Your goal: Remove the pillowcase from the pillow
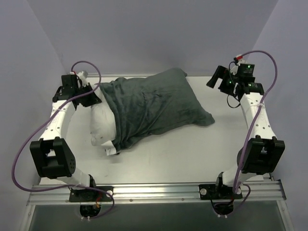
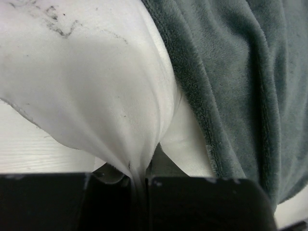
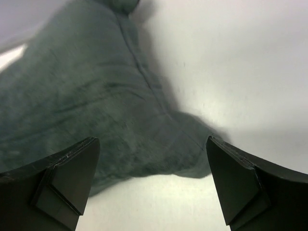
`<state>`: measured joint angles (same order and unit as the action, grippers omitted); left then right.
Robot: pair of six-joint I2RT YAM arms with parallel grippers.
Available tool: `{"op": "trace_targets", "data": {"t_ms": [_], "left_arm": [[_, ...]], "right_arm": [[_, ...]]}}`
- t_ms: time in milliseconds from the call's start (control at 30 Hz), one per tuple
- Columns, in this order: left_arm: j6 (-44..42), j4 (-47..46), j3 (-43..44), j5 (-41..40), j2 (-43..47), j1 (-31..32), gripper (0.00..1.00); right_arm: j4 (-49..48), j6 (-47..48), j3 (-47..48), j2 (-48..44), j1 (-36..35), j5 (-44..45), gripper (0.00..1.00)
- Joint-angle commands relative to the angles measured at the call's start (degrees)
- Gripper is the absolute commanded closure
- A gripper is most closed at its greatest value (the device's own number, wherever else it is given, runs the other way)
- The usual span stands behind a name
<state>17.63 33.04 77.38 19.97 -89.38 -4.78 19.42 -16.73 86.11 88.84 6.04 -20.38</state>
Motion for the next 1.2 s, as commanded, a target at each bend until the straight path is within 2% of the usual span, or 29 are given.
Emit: {"op": "trace_targets", "data": {"t_ms": [0,100,233,400,533,700,767,867,1033,1167], "left_arm": [[-9.18,-4.91,4.00,-8.45,1.33,-2.34,0.98],[-10.42,-5.17,6.81,-11.43,-1.92,-3.83,0.98],[-9.81,-5.88,8.57,-10.74,-4.39,-4.72,0.98],[-7.70,-6.41,7.17,-7.67,-4.13,-4.54,0.98],[-6.82,-7.81,6.03,-6.88,-2.99,-4.54,0.98],[-6.20,-7.99,6.02,-6.96,-2.64,-4.45,0.98],[-5.94,-7.90,6.02,-6.78,-2.72,-4.45,0.98],[-5.15,-7.64,6.11,-6.26,-2.90,-4.54,0.98],[-4.88,-7.55,6.20,-5.90,-2.81,-4.54,0.98],[-4.27,-7.46,6.29,-5.90,-2.90,-4.54,0.98]], "right_arm": [[1.41,3.90,-3.91,-2.87,0.20,-8.61,0.01],[0.27,2.42,-10.94,-6.20,0.37,-8.01,0.01],[-4.90,-5.23,-23.33,-9.29,2.56,-5.21,0.00],[-12.02,-19.20,-35.73,-13.24,7.40,-1.85,0.00],[-18.71,-28.52,-44.25,-15.62,5.91,-1.51,0.01],[-26.26,-41.95,-51.46,-20.88,4.16,4.80,0.01],[-29.69,-49.34,-54.27,-21.95,1.09,7.53,0.00],[-31.81,-55.06,-54.82,-20.99,-4.01,13.52,0.00],[-36.64,-59.38,-52.71,-11.86,-7.88,11.60,0.00],[-33.48,-60.52,-50.07,-7.89,-10.08,13.87,0.00]]}}
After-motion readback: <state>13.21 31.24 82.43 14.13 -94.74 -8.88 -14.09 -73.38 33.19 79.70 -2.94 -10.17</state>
